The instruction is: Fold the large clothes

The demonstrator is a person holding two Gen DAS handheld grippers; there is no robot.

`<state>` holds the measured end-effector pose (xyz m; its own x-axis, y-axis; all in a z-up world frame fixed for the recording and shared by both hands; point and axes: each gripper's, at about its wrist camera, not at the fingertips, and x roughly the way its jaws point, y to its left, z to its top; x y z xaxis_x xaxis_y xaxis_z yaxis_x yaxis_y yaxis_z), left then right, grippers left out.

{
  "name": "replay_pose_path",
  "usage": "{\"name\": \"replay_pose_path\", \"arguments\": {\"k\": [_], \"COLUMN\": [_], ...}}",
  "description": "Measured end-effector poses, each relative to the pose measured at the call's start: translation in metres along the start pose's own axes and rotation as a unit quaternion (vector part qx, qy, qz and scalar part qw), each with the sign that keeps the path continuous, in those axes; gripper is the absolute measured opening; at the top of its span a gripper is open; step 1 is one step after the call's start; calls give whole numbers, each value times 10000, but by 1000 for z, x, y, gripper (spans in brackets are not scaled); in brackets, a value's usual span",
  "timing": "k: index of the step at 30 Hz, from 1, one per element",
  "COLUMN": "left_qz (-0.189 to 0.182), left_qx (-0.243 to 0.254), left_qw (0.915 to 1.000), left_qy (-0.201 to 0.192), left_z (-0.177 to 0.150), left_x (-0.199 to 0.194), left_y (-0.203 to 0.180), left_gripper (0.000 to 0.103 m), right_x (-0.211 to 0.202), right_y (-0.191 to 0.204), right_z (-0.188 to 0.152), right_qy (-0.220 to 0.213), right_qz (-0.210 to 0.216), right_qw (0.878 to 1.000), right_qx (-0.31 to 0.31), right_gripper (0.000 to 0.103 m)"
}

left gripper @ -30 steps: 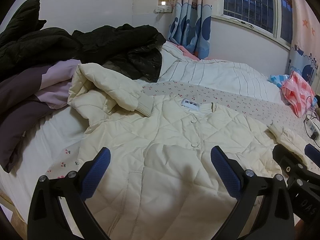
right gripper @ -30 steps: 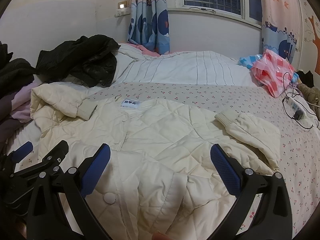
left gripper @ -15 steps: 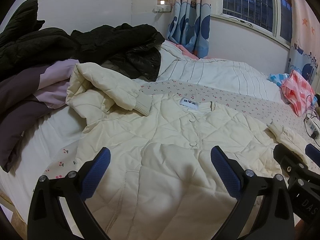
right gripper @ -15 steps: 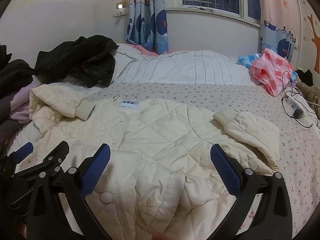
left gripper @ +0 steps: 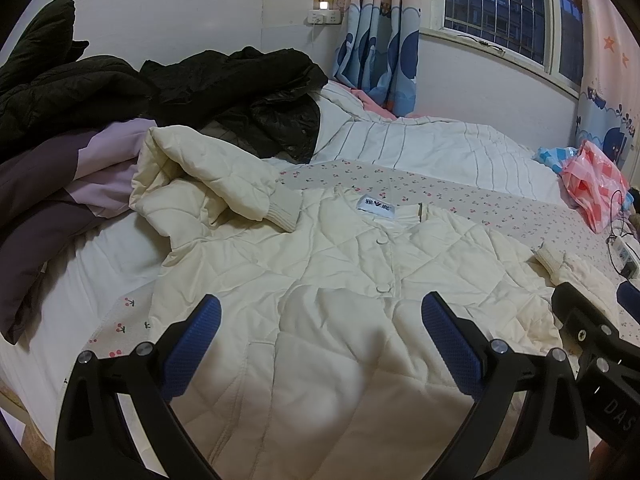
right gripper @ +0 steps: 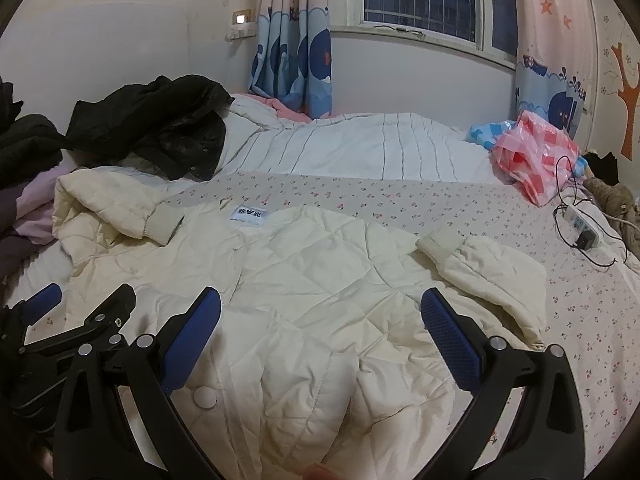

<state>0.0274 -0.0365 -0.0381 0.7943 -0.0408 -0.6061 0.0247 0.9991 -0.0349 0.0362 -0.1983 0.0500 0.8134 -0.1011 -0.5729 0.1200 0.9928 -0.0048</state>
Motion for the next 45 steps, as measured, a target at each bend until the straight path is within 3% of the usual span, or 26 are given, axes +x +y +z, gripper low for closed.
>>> {"name": "replay_pose_path", "arguments": {"k": [24, 37, 39, 43, 45], "left_qz": [5, -20, 0, -54, -100], "left_qx": [9, -27, -81, -359, -504], "left_qw": [10000, 10000, 10000, 9993, 9987], "left_qy": [-2, -8, -36, 9, 48], "left_z": [0, 1, 4, 11, 13], "left_x": [0, -1, -1, -2, -2], "left_y": [-3, -4, -4, 10, 17], "left_gripper": [96, 96, 96, 96, 96], "right_x": [-7, 3, 9, 12, 9], "right_y": [3, -4, -22, -131, -173], "right_z": [1, 3, 11, 31, 35], "right_qy": [-174, -21, -5, 18, -55], "right_qz": [-124, 12, -138, -439, -719], "right_qw": [9997, 9998, 9998, 9911, 9858], "right_qx": [-117, -179, -161, 1260, 1518], "right_gripper": [97, 97, 97, 97, 97]}}
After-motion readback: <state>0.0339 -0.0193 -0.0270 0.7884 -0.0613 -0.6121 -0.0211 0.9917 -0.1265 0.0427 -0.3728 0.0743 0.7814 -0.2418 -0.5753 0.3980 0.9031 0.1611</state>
